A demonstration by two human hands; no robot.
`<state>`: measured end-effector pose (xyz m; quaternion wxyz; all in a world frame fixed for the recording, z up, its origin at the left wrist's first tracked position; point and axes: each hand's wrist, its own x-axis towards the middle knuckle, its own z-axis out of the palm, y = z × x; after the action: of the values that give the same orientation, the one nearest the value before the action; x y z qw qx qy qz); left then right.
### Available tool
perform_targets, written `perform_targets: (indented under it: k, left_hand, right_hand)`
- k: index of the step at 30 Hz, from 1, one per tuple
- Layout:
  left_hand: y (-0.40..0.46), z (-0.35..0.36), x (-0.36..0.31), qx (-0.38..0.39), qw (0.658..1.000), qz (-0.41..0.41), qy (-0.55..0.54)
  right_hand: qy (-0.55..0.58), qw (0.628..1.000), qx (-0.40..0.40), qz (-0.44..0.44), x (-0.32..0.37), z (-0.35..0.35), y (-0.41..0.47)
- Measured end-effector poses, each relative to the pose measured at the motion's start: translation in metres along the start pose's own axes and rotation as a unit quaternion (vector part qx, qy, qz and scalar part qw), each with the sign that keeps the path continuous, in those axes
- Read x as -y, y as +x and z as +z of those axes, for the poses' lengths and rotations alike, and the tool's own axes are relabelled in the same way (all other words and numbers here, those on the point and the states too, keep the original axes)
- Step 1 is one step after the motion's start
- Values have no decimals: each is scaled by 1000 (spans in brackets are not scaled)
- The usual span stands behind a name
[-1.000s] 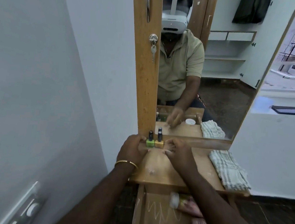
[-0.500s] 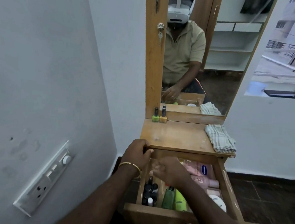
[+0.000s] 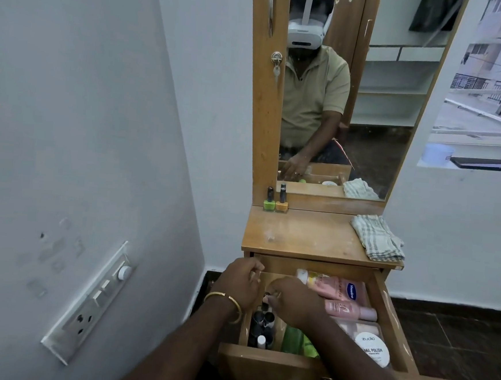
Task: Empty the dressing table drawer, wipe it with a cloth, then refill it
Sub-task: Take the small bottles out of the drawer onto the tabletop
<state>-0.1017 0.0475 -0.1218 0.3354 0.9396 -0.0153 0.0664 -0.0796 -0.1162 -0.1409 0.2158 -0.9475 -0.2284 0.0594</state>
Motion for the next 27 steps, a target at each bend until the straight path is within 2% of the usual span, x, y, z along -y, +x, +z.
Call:
perform_targets:
  k: [8,17,20,24,27]
  left_hand:
    - [2,9,-11,54,997,-6,-62]
    - [8,-4,-15,27,995,52,-78]
    - [8,-7,-13,19,995,58,-82]
    - [8,-8,-8,4,994,34,-102]
    - [9,-10,-4,-4,993,16,-113]
  right_hand:
    - [41,997,-66,0,4,-47,7]
    - [118,981,-137,-62,21,-78,6]
    - [155,976,-132,-76,24,-76,2]
    - [226,966,-123,-21,16,-60,-11]
    - [162,985,-60,17,-2,-35,-20]
